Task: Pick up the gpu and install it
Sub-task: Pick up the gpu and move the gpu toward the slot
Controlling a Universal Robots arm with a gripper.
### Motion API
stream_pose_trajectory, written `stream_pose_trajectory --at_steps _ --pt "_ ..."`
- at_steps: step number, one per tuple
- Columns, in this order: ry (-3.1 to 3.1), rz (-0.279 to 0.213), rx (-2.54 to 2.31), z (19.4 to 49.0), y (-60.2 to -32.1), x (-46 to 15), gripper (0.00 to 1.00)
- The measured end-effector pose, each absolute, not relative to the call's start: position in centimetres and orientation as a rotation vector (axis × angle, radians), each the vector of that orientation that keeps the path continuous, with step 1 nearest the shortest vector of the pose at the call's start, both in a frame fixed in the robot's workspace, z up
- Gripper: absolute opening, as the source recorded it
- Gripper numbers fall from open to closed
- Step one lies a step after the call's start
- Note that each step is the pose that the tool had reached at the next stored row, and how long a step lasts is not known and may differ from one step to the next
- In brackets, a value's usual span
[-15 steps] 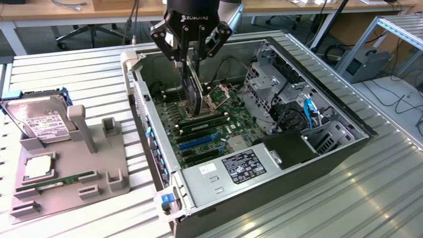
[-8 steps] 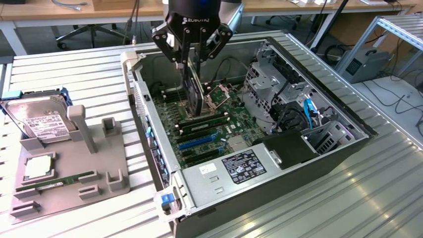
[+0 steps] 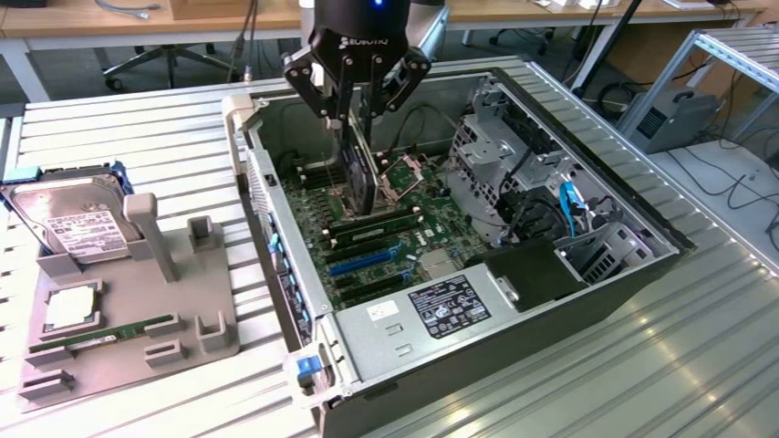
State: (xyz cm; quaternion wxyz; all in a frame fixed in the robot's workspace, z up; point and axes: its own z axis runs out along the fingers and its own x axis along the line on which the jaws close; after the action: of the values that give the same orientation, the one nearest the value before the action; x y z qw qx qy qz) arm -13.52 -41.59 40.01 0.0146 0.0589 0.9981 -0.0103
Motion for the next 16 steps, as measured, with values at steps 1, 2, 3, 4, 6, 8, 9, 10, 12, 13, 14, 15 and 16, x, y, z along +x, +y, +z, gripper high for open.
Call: stream_pose_trajectory --at_steps 1,2,3,4,6,8,9,10,12,13,14,15,16 --pt "3.107 -0.032 0.183 39.97 -41.59 -13.49 0.27" --pt "3.107 -0.032 0.183 39.93 -41.59 -13.45 0.27" --pt "3.107 -0.032 0.183 39.88 -41.59 -13.42 0.27" --pt "3.107 -0.032 0.183 39.81 -41.59 -13.37 0.27" --pt "3.107 -0.032 0.183 39.73 -41.59 -13.32 0.27" --pt "3.107 -0.032 0.184 39.65 -41.59 -13.27 0.27" --pt "3.107 -0.032 0.183 39.59 -41.58 -13.23 0.27" --pt "3.107 -0.032 0.183 39.55 -41.58 -13.2 0.27" --pt "3.107 -0.032 0.183 39.45 -41.59 -13.15 0.27" --pt "3.107 -0.032 0.183 39.41 -41.59 -13.12 0.27" --pt "3.107 -0.032 0.183 39.36 -41.59 -13.09 0.27" --pt "3.107 -0.032 0.183 39.3 -41.59 -13.05 0.27" --pt "3.107 -0.032 0.183 39.24 -41.59 -13.01 0.27"
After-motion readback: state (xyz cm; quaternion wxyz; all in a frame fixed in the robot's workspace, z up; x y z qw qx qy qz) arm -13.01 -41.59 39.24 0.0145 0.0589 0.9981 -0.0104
